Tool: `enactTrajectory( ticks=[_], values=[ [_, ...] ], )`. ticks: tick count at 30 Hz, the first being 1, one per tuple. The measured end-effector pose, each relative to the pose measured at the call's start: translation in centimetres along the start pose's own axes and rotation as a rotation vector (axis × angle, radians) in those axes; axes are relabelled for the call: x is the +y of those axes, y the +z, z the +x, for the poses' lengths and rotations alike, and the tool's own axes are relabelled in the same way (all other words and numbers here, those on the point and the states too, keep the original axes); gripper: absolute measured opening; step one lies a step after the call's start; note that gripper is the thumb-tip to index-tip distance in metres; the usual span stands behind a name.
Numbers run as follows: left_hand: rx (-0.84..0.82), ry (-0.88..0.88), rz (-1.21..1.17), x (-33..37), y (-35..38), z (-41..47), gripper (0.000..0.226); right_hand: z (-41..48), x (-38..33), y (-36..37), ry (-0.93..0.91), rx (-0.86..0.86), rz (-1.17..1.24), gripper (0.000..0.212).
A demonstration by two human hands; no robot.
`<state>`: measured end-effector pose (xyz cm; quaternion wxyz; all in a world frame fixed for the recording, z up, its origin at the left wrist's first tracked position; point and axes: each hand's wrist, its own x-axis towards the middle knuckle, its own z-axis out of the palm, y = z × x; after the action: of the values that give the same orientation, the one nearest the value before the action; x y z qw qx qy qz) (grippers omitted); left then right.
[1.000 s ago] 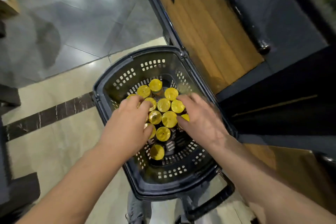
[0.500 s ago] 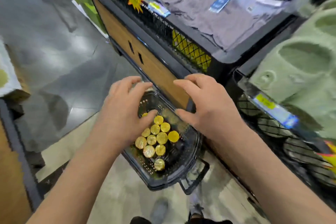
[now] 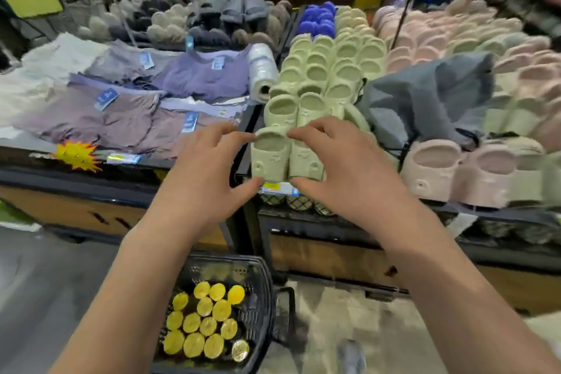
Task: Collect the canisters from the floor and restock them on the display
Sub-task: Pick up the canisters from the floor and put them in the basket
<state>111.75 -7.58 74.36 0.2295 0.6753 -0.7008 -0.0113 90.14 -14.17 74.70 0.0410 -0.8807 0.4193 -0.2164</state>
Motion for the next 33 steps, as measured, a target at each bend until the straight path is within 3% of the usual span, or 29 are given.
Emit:
enactTrajectory(
  ticks=[10, 18, 27, 33],
  values=[
    [-0.051, 0.476, -0.099, 19.4, 1.0, 6.4, 0.063, -13.1, 9.7, -15.6, 0.47, 0.163, -0.183, 0.067],
    [-0.083, 0.798, -0.173, 37.8, 2.2, 7.2, 0.064, -24.6, 15.1, -26.8, 0.679, 0.234, -0.321, 0.064],
    [-0.18, 0.972, -0.323, 56.1, 7.9, 3.3, 0.074, -39.3, 21.0, -35.2, 0.89, 0.237, -0.454, 0.058],
    [-0.267, 1.072, -0.416, 66.8, 11.7, 0.9, 0.062, -49.5, 24.7, -38.5, 1.112, 0.236, -0.486, 0.07]
  ],
)
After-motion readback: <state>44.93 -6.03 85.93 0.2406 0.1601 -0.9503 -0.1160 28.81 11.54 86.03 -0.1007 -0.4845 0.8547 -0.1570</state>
